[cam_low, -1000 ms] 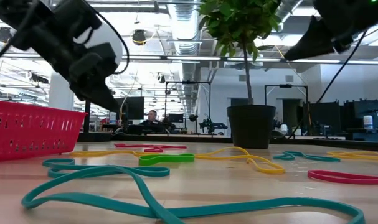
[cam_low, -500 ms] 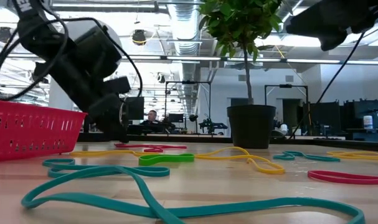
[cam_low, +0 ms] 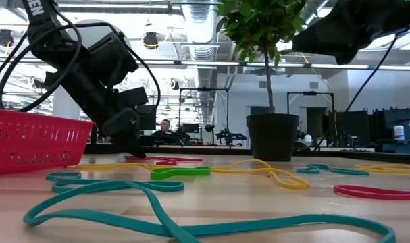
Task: Pick and place items into bin
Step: Put the red rubber band into the red bin
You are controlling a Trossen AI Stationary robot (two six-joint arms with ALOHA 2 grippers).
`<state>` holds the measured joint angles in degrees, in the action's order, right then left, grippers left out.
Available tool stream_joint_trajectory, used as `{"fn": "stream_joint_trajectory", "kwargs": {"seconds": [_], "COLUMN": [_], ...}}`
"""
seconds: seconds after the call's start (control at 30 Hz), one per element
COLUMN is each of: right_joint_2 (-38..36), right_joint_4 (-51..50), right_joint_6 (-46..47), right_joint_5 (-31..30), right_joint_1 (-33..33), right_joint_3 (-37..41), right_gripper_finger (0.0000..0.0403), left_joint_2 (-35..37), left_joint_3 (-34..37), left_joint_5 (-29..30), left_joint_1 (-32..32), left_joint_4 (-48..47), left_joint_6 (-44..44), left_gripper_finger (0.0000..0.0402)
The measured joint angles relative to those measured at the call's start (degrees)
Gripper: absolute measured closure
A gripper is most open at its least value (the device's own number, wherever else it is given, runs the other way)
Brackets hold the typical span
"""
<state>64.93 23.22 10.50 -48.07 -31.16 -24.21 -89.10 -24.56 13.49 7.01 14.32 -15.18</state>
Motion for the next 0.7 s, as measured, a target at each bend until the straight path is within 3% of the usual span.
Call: {"fn": "stream_joint_trajectory", "kwargs": {"seconds": [0.2, 0.37, 0.7], "right_joint_2": [0.01, 0.02, 0.04], "right_joint_4": [-0.03, -0.15, -0.45], "right_joint_6": [0.07, 3.20, 3.56], "right_joint_5": [0.05, 0.22, 0.22], "right_joint_1": [2.76, 3.72, 5.52], "right_joint_3": [0.00, 0.00, 0.00], "right_gripper_finger": [0.0300, 0.0300, 0.0300], "left_joint_2": [2.26, 12.98, 39.61], "left_joint_3": [0.14, -0.27, -11.58], "left_joint_5": [-1.02, -2.89, 2.08], "left_joint_1": [-1.54, -5.53, -20.43], "left_joint_4": [-1.55, -6.46, -39.79], "left_joint_6": [-1.13, -1.78, -5.38], "left_gripper_finger": [0.0400, 0.0401, 0.0401]}}
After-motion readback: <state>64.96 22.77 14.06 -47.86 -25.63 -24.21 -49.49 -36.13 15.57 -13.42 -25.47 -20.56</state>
